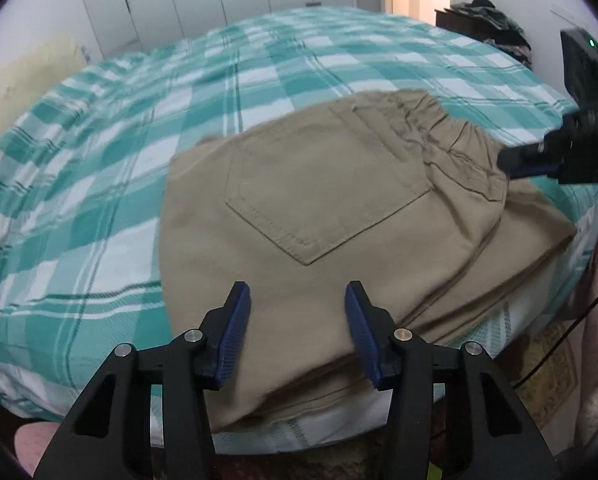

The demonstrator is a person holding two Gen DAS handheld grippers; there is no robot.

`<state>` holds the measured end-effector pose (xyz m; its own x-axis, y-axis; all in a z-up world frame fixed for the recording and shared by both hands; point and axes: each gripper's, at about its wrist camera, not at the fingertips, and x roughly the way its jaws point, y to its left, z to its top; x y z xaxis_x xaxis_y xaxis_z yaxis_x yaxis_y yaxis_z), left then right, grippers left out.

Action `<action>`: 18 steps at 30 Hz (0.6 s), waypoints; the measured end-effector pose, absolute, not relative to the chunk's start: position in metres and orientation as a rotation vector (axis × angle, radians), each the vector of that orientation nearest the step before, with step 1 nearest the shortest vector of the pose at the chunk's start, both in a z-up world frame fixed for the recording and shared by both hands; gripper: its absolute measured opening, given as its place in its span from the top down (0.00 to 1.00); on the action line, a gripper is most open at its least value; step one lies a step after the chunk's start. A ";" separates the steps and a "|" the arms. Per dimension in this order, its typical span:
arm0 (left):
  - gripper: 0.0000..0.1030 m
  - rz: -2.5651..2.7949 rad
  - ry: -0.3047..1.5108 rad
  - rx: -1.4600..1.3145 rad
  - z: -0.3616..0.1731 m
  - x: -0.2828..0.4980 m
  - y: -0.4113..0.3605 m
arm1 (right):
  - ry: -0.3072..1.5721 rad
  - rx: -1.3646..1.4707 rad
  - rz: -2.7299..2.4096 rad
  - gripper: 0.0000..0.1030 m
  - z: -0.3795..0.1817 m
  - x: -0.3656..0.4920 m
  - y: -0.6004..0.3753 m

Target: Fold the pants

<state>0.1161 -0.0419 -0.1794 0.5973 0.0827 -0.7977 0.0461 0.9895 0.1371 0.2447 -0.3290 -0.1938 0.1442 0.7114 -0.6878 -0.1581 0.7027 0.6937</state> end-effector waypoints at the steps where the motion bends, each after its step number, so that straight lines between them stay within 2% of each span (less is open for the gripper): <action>1: 0.50 0.012 0.936 0.142 -0.179 0.117 -0.042 | 1.269 0.523 0.655 0.72 -0.188 0.247 -0.336; 2: 0.50 0.008 0.940 0.120 -0.178 0.119 -0.038 | 1.263 0.530 0.652 0.57 -0.186 0.248 -0.341; 3: 0.50 0.005 0.942 0.101 -0.179 0.120 -0.036 | 1.268 0.565 0.658 0.53 -0.185 0.251 -0.349; 9: 0.49 0.003 0.938 0.072 -0.181 0.119 -0.035 | 1.444 0.809 0.706 0.53 -0.220 0.250 -0.349; 16: 0.48 -0.004 0.936 0.068 -0.183 0.118 -0.034 | 1.390 0.744 0.665 0.44 -0.231 0.257 -0.327; 17: 0.48 -0.006 0.934 0.071 -0.184 0.118 -0.035 | 1.385 0.736 0.664 0.45 -0.233 0.258 -0.324; 18: 0.48 -0.008 0.934 0.075 -0.183 0.118 -0.035 | 1.380 0.712 0.673 0.55 -0.234 0.259 -0.319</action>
